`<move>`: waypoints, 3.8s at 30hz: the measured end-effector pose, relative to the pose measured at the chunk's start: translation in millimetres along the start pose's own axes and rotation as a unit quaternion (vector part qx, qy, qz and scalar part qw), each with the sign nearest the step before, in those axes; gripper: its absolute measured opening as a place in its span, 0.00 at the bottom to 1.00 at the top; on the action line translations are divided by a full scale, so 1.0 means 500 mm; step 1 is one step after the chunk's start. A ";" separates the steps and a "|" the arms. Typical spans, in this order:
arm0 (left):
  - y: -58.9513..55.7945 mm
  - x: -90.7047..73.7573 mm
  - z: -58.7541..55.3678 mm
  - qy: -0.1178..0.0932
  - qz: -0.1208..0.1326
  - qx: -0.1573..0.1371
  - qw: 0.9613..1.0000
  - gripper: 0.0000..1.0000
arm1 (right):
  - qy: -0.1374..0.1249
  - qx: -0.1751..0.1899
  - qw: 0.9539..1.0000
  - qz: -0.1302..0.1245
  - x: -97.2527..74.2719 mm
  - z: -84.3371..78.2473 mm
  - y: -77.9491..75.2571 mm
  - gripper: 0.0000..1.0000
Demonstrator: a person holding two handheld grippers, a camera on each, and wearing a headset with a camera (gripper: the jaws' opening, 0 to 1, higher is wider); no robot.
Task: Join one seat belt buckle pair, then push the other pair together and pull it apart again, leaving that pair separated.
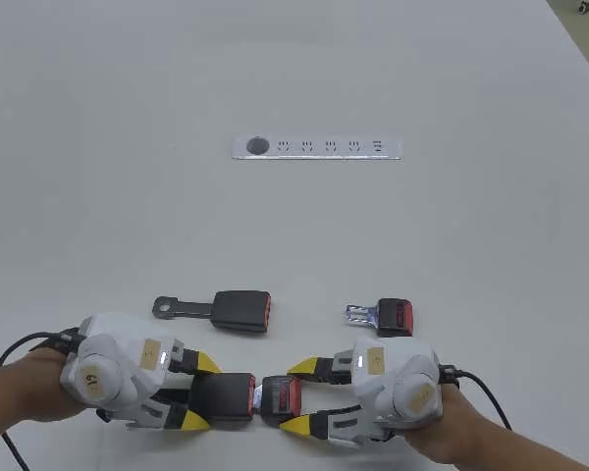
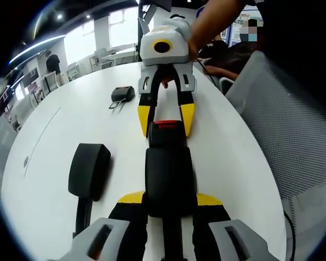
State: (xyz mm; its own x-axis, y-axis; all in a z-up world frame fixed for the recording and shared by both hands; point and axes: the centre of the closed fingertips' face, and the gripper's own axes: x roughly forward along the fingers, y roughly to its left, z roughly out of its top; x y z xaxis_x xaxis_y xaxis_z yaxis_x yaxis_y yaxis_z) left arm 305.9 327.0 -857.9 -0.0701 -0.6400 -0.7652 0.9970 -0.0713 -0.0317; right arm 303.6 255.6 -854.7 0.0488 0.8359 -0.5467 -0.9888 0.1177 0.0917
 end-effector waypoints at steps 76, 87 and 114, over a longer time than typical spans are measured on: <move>0.210 -0.099 0.100 -0.044 0.130 -0.078 0.988 0.75 | 0.043 0.064 0.988 -0.131 -0.214 -0.022 -0.196 0.80; 0.220 -0.029 0.053 -0.011 0.088 -0.061 0.994 0.65 | 0.090 0.080 0.989 -0.086 -0.223 -0.096 -0.221 0.77; 0.218 0.006 0.038 -0.013 0.046 -0.033 0.998 0.35 | 0.135 -0.005 0.990 -0.042 -0.232 -0.128 -0.237 0.36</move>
State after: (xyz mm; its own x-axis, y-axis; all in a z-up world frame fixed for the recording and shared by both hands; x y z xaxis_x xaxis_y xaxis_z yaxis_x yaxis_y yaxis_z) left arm 413.7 302.9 -851.7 0.0228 -0.6611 -0.7499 0.9992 0.0396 -0.0046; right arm 406.0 110.3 -855.7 0.0924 0.6494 -0.7548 -0.9844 0.1734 0.0287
